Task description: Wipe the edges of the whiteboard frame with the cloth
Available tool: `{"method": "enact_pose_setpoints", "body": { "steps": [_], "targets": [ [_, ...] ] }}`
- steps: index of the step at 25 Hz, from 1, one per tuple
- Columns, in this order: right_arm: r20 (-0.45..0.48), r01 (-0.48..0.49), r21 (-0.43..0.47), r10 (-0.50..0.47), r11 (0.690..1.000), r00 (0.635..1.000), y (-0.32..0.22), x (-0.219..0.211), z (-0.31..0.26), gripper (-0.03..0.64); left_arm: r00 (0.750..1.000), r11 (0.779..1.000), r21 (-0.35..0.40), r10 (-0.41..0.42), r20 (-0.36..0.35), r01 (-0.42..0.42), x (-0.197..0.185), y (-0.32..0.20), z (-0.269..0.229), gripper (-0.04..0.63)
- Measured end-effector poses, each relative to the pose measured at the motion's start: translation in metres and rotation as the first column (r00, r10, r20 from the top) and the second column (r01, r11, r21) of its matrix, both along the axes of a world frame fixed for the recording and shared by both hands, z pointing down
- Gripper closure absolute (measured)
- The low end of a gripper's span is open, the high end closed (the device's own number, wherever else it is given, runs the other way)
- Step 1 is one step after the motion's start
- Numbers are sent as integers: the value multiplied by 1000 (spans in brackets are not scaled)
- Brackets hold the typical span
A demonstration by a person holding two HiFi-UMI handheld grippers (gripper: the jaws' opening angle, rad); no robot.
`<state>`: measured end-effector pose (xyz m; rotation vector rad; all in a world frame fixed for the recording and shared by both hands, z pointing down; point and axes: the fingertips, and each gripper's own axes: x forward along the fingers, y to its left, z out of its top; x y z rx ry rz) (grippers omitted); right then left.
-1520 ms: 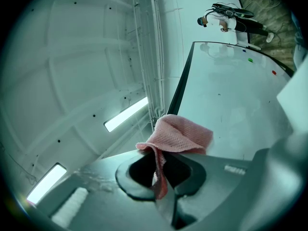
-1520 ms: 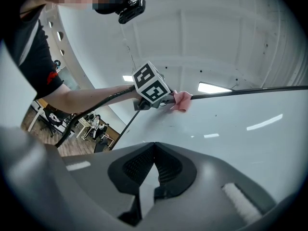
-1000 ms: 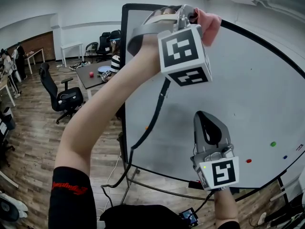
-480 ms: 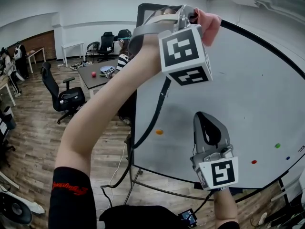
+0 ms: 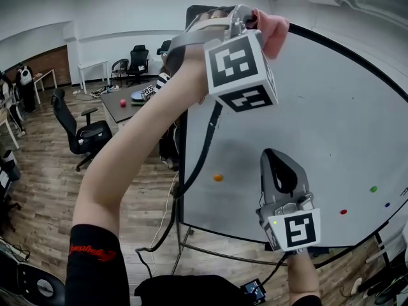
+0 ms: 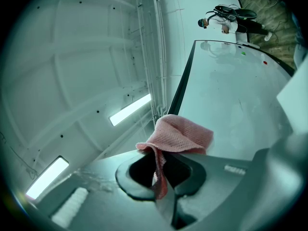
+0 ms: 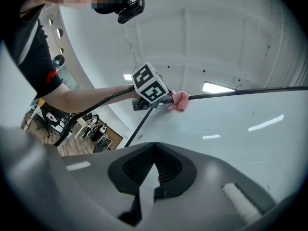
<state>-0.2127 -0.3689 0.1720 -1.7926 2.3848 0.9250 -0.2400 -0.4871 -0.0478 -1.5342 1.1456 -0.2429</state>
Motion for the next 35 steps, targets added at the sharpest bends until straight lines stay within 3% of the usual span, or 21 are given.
{"method": "enact_pose_setpoints", "body": {
  "steps": [9,16,35],
  "targets": [
    [0,1,-13,-1,1000,1000,-7,-5,5,615,1000,1000,8,3,-4,-3,-7,-2,0,574],
    [-13,8,-16,-8,1000,1000,-23,-45,12,615,1000,1000,14,0,-18,0,-51,-15,5,574],
    [-34,47,-70,-50,996,998,-48,-82,23,615,998,999,-3,-52,-41,52,-98,-38,2,574]
  ]
}}
